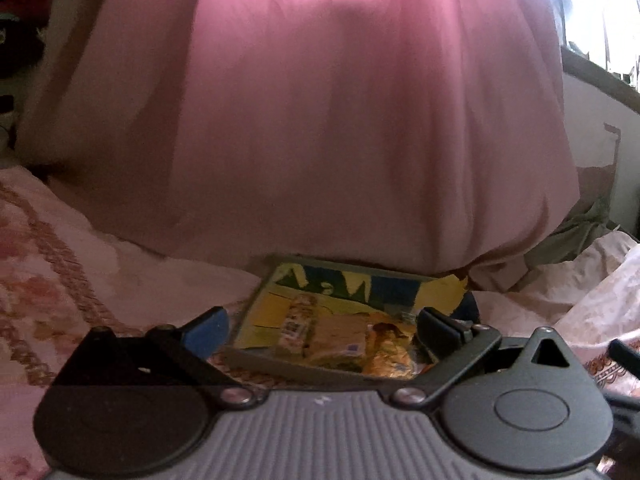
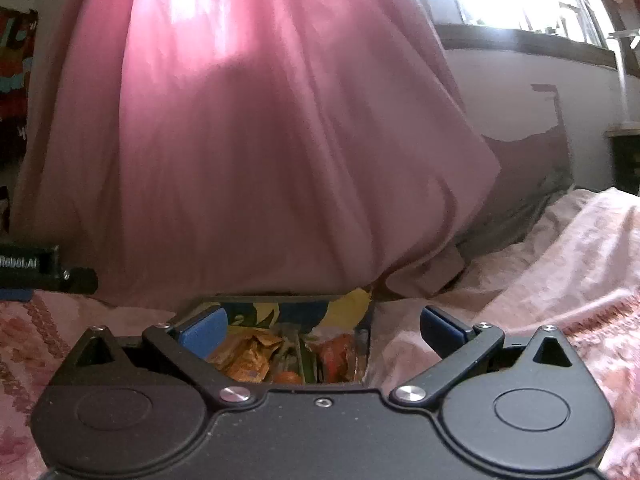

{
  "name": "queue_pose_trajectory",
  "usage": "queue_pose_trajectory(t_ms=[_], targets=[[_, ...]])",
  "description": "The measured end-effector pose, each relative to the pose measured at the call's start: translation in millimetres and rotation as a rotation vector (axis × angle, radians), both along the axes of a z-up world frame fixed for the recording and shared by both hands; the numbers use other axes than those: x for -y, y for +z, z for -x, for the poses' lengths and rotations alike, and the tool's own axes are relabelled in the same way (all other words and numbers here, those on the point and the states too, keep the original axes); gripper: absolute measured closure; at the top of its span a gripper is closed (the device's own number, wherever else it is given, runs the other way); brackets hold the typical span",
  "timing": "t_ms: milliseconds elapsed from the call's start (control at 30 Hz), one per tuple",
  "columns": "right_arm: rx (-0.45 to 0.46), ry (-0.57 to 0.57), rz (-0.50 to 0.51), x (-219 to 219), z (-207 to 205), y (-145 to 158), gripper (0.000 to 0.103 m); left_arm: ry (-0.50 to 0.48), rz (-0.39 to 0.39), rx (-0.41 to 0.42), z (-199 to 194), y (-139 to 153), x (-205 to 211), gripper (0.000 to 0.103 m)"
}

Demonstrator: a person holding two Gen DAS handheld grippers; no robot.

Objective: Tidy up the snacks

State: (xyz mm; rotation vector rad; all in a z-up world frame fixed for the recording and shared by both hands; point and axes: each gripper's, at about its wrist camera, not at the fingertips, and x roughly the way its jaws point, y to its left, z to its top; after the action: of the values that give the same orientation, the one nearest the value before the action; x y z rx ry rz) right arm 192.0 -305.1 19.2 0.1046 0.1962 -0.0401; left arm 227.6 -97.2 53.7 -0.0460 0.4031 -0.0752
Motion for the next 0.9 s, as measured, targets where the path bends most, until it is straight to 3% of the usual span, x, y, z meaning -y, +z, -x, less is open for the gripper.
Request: queue_pose_trajectory(t_ms=[533,900], targets=[[-0.044,-0.012,0.037,-44,83,-12,0.001,0.058,-0.030,0.047,113,-45,-49,0.001],[-0.131,-0.054,0.053,-73,112,-31,0.001,0.056,-0.011,0.069,146,-72,-81,0.000]])
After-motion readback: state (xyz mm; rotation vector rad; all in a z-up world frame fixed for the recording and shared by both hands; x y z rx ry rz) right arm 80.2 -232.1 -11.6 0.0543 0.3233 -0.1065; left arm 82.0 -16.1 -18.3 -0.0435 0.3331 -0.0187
